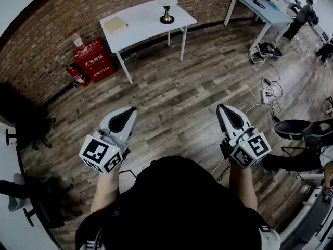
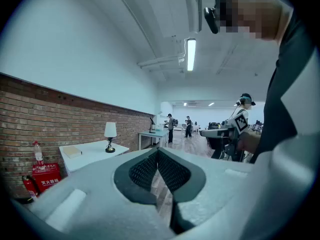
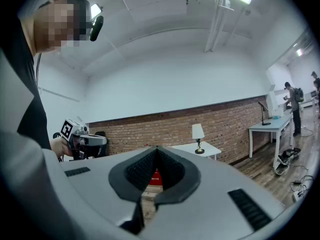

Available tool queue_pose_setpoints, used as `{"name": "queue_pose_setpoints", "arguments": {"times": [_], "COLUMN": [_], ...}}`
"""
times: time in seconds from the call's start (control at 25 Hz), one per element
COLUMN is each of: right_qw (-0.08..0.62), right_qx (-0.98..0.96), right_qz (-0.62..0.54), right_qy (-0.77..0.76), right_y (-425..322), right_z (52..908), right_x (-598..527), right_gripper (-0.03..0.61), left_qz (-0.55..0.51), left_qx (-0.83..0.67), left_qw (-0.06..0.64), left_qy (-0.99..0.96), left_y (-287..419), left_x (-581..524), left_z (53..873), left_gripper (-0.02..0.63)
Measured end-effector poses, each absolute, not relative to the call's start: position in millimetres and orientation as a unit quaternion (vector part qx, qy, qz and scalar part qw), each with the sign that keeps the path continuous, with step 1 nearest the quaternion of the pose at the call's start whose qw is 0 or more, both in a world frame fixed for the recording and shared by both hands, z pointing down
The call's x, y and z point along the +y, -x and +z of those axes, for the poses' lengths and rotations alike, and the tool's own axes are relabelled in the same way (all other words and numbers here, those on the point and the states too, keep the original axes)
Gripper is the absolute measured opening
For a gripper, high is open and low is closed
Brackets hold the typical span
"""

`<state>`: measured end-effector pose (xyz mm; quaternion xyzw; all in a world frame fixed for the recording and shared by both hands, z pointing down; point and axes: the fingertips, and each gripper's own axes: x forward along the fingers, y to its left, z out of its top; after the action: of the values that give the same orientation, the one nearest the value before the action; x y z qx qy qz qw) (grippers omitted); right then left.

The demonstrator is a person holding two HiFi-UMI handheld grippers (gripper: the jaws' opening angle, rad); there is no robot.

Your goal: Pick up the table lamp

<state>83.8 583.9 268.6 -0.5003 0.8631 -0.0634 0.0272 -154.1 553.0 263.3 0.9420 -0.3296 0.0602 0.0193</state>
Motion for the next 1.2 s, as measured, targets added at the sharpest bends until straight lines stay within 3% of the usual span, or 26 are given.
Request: {"name": "queue_pose_setpoints", "arguments": {"times": [0.8, 1.2], "right_qw": [0.028, 0.027], "right_qx": [0.896, 0.895], "right_qz": [-0.052, -0.119], "right_qy": [0.440, 0.429], "right_y": [-155, -186], "right_z": [284, 308], "right_x": [600, 570], "right_gripper": [0.014, 0.014], "left_qz": [0.071, 0.065], "left_qx": [-0.353, -0.343], "left_qw": [0.016, 0.028], "left_qy": [-0.933, -0.937], "left_y": [73, 26], "left_x": [548, 506], "left_z": [263, 273], "left_gripper": [0.008, 0.008]}}
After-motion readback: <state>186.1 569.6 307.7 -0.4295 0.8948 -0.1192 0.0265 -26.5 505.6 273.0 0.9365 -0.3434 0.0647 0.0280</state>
